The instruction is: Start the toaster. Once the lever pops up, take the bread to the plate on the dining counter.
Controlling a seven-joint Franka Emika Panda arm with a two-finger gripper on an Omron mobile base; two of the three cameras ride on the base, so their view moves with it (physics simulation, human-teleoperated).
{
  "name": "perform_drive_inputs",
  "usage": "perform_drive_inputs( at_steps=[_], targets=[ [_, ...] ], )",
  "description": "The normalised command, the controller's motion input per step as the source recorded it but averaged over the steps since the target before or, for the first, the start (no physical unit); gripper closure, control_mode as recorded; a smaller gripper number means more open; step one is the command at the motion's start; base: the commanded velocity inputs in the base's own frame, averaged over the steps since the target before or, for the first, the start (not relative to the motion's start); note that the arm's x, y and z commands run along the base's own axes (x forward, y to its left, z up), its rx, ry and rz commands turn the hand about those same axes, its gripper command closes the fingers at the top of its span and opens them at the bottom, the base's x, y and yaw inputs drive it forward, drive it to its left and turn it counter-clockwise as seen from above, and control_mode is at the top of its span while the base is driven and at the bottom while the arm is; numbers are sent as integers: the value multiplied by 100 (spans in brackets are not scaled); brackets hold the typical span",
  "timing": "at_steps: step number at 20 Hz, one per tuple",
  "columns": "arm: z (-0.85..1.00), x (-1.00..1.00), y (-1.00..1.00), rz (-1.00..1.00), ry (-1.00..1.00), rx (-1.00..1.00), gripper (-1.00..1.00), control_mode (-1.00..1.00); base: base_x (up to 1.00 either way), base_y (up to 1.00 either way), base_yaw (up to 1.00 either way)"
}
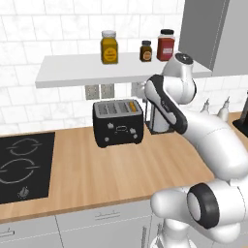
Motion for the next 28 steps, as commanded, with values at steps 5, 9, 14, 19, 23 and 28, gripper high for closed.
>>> perform_drive_inputs(
  at_steps=[5, 9, 14, 19, 23, 28],
  targets=[
    [0, -5, 1, 0, 0, -9, -100, -100, 0, 0, 0],
    [0, -2, 2, 0, 0, -2, -100, -100, 0, 0, 0],
    [0, 0, 0, 0, 0, 0, -100, -100, 0, 0, 0],
    [0, 0, 0, 0, 0, 0, -100, -100, 0, 0, 0],
    [0, 0, 0, 0, 0, 0, -100, -100, 0, 0, 0],
    [0, 0, 0, 0, 0, 0, -100, -100, 0, 0, 0]
  ],
)
